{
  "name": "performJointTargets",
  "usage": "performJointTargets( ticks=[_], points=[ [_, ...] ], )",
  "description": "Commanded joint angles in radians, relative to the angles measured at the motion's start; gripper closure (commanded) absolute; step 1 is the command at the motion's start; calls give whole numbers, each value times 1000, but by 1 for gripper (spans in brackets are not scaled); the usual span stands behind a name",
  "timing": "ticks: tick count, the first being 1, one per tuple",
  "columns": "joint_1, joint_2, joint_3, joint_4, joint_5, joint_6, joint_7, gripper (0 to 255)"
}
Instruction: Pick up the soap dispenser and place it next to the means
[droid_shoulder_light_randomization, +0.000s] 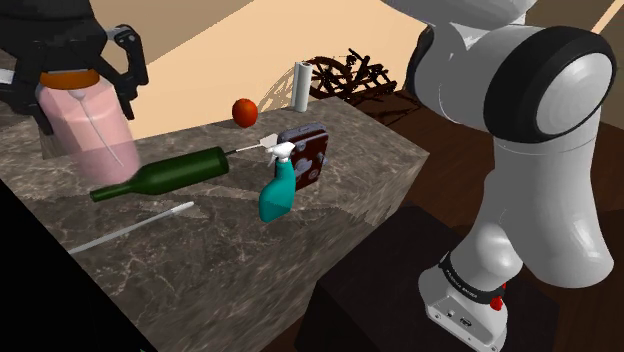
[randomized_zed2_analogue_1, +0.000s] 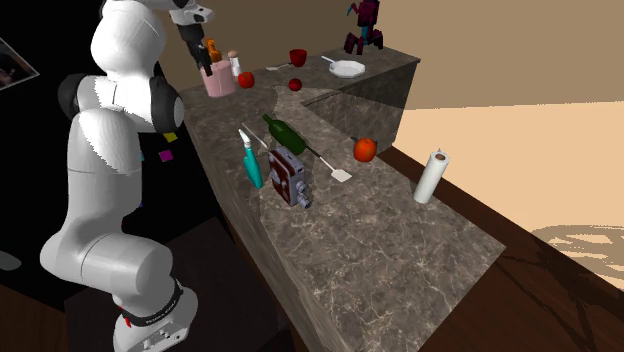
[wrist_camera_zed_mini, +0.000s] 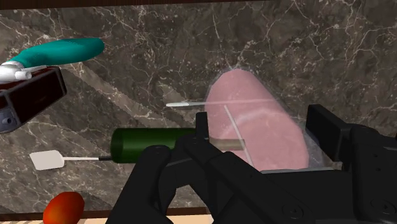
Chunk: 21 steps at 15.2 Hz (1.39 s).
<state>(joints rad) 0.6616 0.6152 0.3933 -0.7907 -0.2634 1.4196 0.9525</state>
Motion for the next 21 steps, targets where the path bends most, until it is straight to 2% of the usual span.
performJointTargets(
  ticks=[1,9,21],
  points=[
    [-7,-12,2,-46,3,35,8,255],
    [-58,-85,12,-283,26,195,22,255],
    [-92,-116,12,-497,33,375,36,255]
  ],
)
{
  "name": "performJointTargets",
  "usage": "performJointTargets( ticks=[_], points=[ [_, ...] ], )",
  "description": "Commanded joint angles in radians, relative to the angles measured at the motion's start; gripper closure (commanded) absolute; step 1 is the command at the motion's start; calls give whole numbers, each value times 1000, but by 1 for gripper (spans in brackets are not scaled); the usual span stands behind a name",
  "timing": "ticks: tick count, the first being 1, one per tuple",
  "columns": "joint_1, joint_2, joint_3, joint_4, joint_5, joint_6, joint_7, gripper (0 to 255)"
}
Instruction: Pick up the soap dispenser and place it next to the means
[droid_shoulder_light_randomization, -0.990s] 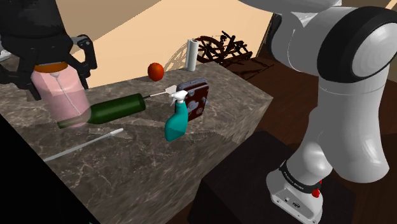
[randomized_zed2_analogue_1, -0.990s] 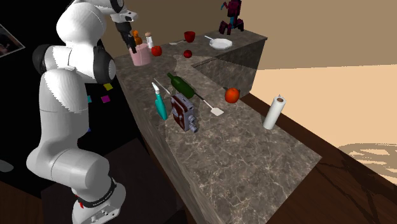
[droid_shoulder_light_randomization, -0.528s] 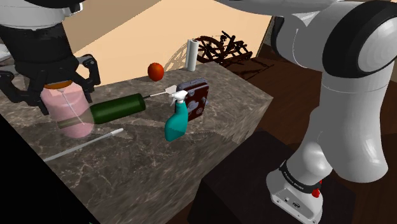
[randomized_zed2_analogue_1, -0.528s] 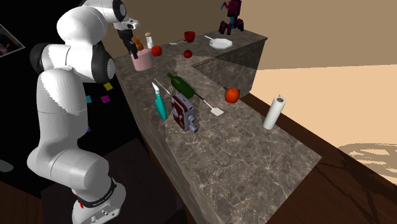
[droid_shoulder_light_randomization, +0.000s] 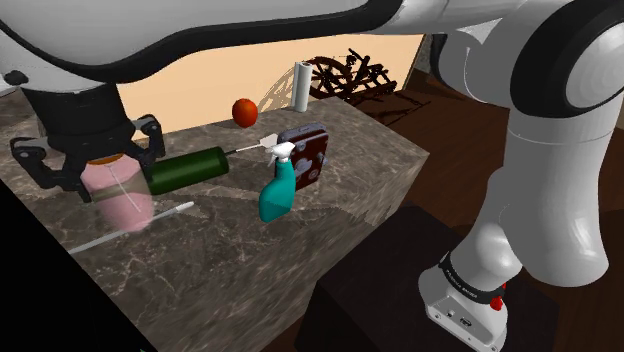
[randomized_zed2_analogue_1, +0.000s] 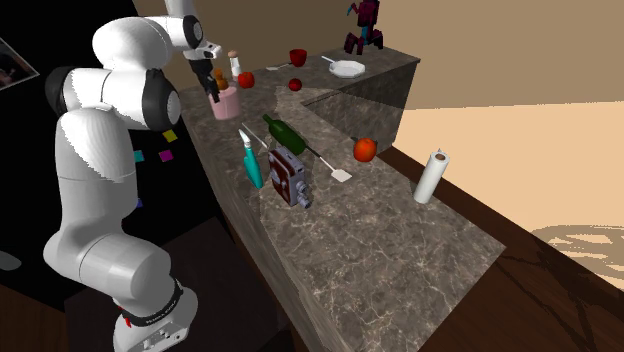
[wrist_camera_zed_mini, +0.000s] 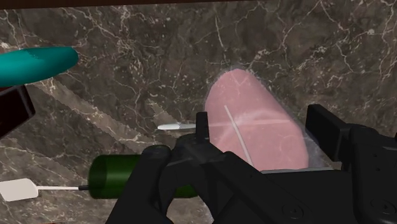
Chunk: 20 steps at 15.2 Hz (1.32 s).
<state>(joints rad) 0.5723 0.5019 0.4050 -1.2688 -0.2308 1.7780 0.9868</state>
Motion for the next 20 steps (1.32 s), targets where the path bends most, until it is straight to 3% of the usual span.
performJointTargets(
  ticks=[1,20],
  points=[
    [-4,-3,0,-32,0,30,2,255],
    [-16,41,-16,-223,-28,260,31,255]
  ],
)
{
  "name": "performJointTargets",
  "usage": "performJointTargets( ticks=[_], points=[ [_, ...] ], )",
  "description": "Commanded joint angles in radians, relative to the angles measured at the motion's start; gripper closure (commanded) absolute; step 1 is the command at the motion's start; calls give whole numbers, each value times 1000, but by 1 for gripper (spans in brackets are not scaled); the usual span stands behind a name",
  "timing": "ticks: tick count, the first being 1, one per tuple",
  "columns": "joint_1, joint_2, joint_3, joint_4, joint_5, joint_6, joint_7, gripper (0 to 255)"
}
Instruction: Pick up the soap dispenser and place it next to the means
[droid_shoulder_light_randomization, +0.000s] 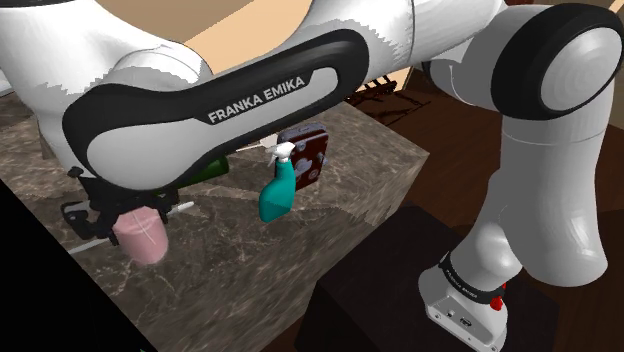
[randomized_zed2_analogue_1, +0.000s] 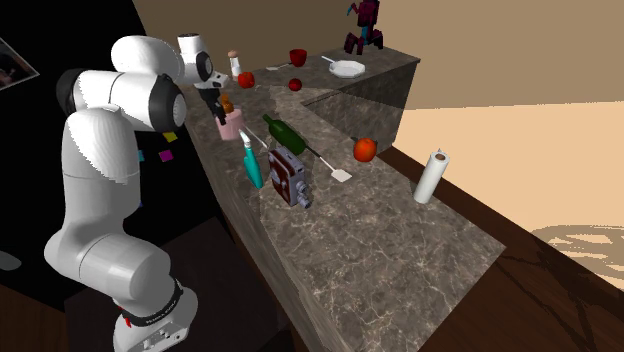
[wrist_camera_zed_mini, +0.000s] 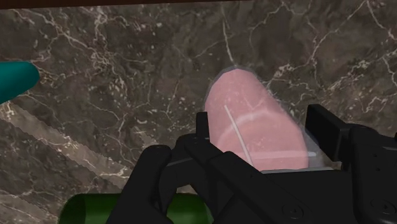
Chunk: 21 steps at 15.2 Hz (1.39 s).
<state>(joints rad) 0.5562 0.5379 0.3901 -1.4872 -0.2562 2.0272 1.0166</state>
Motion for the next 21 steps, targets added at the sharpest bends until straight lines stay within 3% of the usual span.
performJointTargets(
  ticks=[1,7,14,15,21],
  points=[
    [0,9,-3,-12,-5,21,3,255],
    [3,38,-11,-46,-19,83,14,255],
    [3,38,-11,-46,-19,83,14,255],
    [3,38,-11,-46,-19,83,14,0],
    [1,23,-7,-36,-13,58,10,0]
  ],
)
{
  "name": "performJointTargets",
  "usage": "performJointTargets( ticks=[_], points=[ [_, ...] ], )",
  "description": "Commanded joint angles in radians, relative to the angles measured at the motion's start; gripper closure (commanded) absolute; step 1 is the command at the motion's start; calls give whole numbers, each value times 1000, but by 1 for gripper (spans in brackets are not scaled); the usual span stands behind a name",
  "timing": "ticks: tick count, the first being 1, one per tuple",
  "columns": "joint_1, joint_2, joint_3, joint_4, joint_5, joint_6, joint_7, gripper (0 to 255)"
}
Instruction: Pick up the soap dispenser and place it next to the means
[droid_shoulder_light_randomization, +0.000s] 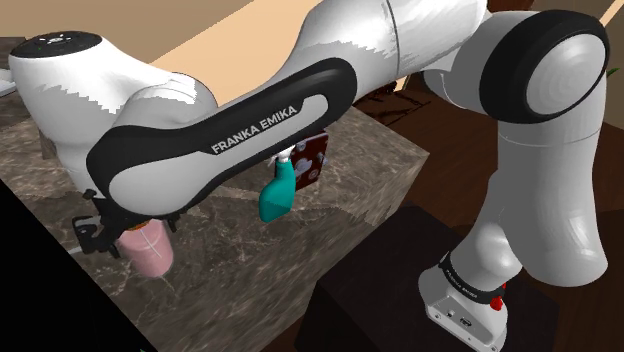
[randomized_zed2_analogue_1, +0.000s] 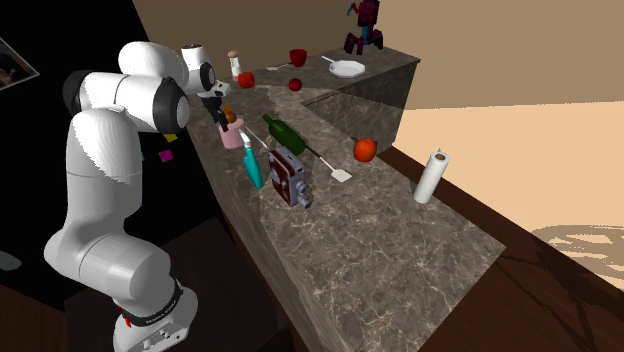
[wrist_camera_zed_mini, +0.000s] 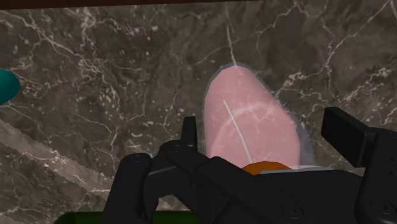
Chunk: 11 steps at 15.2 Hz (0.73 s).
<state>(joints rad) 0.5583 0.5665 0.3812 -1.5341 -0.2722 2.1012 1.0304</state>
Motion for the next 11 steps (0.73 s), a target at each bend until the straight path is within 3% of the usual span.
performJointTargets(
  ticks=[1,3,11],
  points=[
    [-2,-20,6,22,10,-41,-8,0],
    [-3,-43,12,47,21,-88,-15,0],
    [-3,-44,12,47,21,-87,-15,0]
  ],
)
